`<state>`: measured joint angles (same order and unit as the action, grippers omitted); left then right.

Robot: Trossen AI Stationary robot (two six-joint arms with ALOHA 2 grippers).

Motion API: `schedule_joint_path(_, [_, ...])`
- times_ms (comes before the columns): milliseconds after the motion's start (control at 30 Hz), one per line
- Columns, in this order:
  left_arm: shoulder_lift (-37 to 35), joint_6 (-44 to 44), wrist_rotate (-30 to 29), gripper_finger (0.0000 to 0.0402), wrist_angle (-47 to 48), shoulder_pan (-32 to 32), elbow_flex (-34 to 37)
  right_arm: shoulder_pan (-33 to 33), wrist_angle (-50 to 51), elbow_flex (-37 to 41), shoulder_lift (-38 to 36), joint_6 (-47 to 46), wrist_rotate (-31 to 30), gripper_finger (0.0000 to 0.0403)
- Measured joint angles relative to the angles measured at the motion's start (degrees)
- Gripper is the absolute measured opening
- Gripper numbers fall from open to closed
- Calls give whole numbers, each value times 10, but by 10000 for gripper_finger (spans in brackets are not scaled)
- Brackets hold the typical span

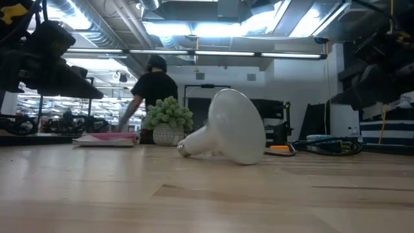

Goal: Screw lightbulb
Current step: Return to Home Position

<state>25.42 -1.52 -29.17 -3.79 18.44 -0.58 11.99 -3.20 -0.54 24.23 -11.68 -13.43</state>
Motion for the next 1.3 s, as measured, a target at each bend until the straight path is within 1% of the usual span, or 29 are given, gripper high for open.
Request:
schedule_joint_path(167, [-32, 0, 0, 4, 0, 0, 0, 0, 0, 0, -83, 0, 0, 21])
schedule_joint_path(367, [-102, 0, 0, 4, 0, 0, 0, 0, 0, 0, -190, 0, 0, 21])
schedule_joint_path(500, [-148, 0, 0, 4, 0, 0, 0, 0, 0, 1, -238, 0, 0, 21])
schedule_joint_path(667, [-200, 0, 0, 4, 0, -4, 0, 0, -3, 1, -241, 0, 0, 21])
schedule_joint_path(800, [-233, 0, 0, 4, 0, -23, 0, 0, 0, 1, -241, 0, 0, 21])
schedule_joint_path(900, [-251, 0, 0, 4, 0, -45, 0, 0, 0, 1, -241, 0, 0, 21])
schedule_joint_path(1067, [-252, 0, -1, 4, -1, -85, 0, -4, 0, 1, -241, 0, 0, 21])
schedule_joint_path(1167, [-252, 0, -1, 4, 0, -99, 0, -33, 1, 1, -241, 0, 7, 21])
schedule_joint_path(1300, [-252, 0, -1, 4, 0, -103, 0, -95, 2, 1, -241, 0, 11, 21])
